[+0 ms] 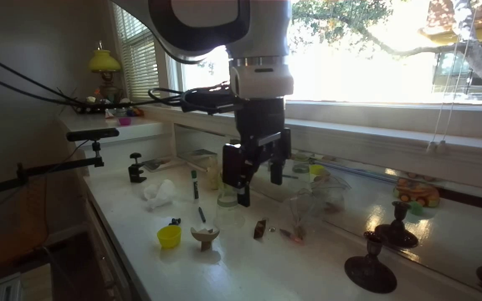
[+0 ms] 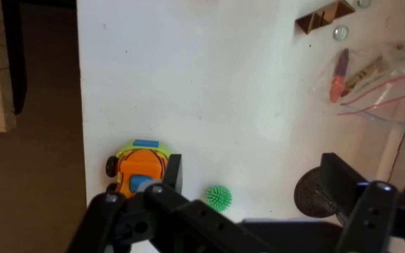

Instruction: Alternate the position of the two wooden blocks then stack the yellow bowl on them

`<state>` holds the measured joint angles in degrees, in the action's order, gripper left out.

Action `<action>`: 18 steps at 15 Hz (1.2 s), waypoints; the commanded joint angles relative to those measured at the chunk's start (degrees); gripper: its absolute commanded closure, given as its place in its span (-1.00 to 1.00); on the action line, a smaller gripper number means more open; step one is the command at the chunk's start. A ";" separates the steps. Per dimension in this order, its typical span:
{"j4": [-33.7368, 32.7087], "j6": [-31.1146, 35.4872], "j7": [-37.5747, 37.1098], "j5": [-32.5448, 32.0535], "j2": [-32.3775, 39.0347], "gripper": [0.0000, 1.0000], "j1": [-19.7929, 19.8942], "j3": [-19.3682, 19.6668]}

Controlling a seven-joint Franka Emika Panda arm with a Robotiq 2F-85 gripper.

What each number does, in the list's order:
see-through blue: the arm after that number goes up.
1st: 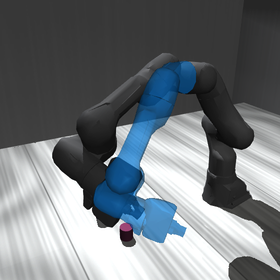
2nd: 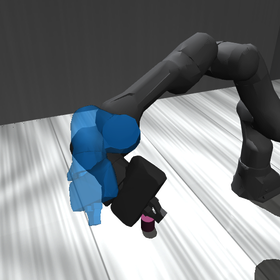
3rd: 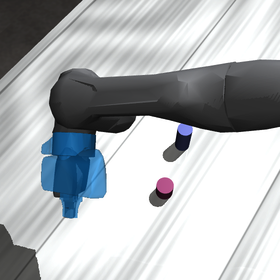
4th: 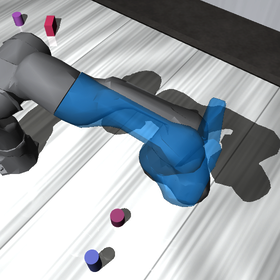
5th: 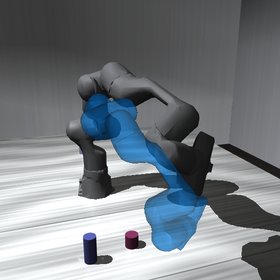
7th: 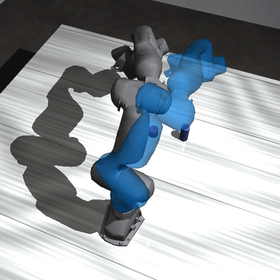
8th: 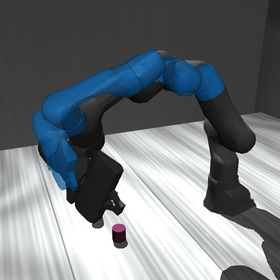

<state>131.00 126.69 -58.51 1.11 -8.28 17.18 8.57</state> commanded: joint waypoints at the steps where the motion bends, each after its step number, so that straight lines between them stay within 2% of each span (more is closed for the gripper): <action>1: -5.47 3.35 1.04 -0.14 6.38 -1.00 -0.51 2.16; 5: -8.60 5.02 6.41 -0.01 11.02 -1.00 -0.93 3.79; 6: -5.97 4.66 4.18 0.02 8.45 -1.00 -1.33 3.77; 11: -6.36 4.68 4.45 0.05 9.40 -1.00 -1.60 4.10; 14: -4.39 7.19 11.89 2.06 9.28 -1.00 -1.82 4.07; 18: -5.20 10.17 23.27 0.81 12.56 -1.00 -1.31 5.01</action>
<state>126.07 133.91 -42.80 1.49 2.07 15.99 12.27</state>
